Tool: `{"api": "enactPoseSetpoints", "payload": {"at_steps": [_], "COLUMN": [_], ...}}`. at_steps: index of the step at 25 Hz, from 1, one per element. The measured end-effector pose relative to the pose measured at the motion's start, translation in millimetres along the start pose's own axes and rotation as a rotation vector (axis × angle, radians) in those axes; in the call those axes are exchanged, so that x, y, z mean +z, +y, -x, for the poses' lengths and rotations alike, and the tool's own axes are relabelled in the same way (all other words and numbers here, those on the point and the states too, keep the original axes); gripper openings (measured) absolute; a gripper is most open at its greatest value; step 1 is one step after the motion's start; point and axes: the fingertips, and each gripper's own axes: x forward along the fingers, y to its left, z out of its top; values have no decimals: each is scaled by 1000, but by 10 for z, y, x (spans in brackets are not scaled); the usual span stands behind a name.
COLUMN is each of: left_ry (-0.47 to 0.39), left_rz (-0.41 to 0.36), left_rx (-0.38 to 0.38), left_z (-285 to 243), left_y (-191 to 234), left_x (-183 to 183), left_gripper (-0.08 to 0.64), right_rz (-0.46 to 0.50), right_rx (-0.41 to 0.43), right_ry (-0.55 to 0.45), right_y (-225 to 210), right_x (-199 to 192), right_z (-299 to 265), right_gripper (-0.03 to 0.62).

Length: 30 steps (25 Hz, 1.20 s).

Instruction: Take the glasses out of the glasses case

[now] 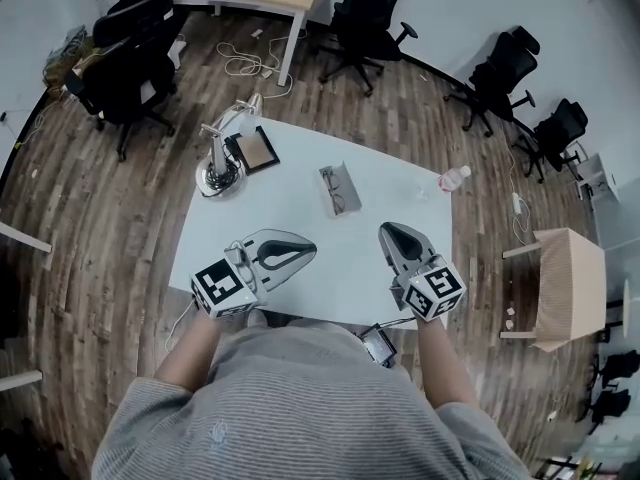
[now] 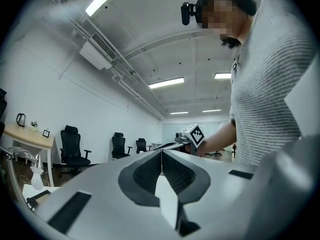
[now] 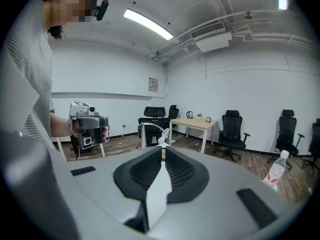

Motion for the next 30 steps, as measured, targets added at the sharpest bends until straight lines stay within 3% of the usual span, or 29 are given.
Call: {"api": "enactPoseSetpoints", "payload": {"at_steps": [13, 23, 26, 30], "left_ry": [-7, -6, -12, -17], "left_rz": [60, 93, 96, 109], "left_rx": [94, 114, 134, 164], "left_z": [143, 189, 290, 386], "left_y": [134, 144, 177, 202], "left_x": [-111, -186, -190, -259], "left_gripper": [14, 14, 14, 14], "right_rz": [-175, -247, -264, -254], "right_rx": [-53, -71, -92, -112], "right_ry": [11, 238, 327, 443], "right_y": [-503, -681, -727, -788], "right_x": [-113, -660, -869, -1154], "right_z": [-816, -1455, -1599, -1664], "right_gripper": [17, 21, 83, 89]}}
